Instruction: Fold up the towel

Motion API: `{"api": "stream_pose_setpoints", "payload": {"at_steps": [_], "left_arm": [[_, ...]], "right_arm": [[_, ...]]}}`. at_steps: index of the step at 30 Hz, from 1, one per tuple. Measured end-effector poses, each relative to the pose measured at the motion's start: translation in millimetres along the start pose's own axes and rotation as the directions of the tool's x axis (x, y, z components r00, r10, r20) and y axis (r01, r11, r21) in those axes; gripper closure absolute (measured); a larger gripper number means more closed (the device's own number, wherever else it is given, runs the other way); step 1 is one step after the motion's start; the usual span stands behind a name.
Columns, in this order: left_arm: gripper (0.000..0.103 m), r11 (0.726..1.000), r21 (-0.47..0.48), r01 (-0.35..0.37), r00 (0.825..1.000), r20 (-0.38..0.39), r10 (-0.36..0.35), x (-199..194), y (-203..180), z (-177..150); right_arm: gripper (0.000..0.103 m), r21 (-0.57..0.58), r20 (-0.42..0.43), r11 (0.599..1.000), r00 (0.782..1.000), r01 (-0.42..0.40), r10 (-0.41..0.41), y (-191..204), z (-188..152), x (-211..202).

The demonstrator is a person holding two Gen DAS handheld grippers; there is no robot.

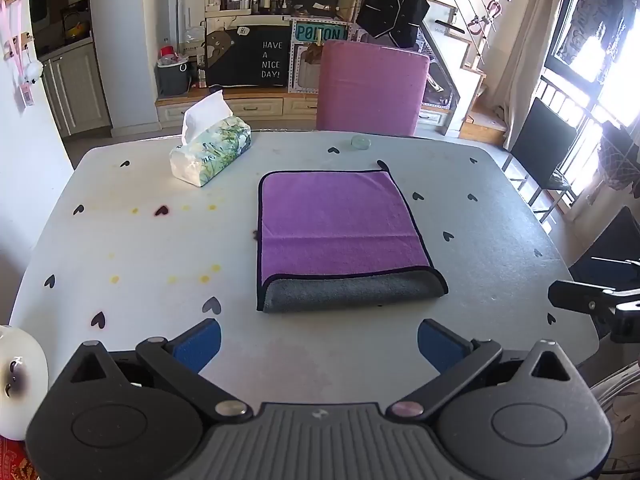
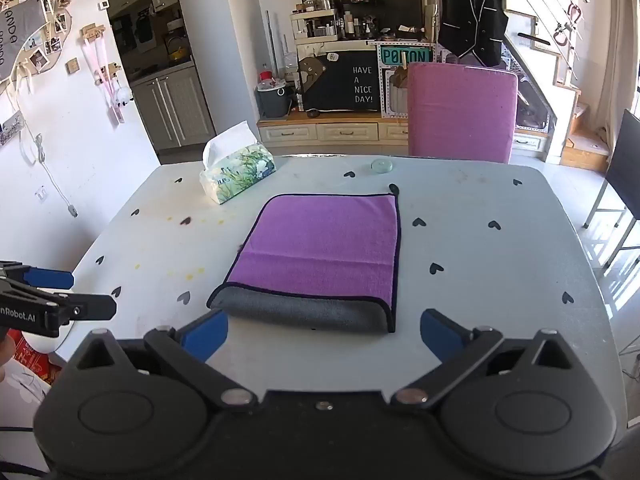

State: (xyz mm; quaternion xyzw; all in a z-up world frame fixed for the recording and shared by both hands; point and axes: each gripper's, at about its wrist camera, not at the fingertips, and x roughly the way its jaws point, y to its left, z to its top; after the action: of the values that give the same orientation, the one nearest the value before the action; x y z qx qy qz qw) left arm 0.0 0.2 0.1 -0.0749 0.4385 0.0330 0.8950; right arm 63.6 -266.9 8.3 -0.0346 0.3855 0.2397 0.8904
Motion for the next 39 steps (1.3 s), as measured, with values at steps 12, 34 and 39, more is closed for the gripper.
{"api": "stream_pose_setpoints", "payload": {"at_steps": [12, 34, 39], "left_arm": [[0.000, 1.000, 0.003, 0.000, 1.000, -0.001, 0.000, 0.6, 0.0, -0.2], [0.000, 1.000, 0.004, 0.004, 1.000, -0.008, -0.004, 3.2, -0.4, -0.7], [0.000, 1.000, 0.004, 0.004, 1.000, -0.008, -0.004, 3.2, -0.5, -0.7]], "right_arm": [[0.001, 0.000, -0.003, 1.000, 1.000, 0.000, 0.000, 0.1, -0.3, 1.1], [0.001, -0.004, -0.009, 1.000, 1.000, -0.001, 0.001, -0.8, -2.3, 5.1], [0.001, -0.005, -0.009, 1.000, 1.000, 0.000, 0.000, -0.6, -2.4, 5.5]]}}
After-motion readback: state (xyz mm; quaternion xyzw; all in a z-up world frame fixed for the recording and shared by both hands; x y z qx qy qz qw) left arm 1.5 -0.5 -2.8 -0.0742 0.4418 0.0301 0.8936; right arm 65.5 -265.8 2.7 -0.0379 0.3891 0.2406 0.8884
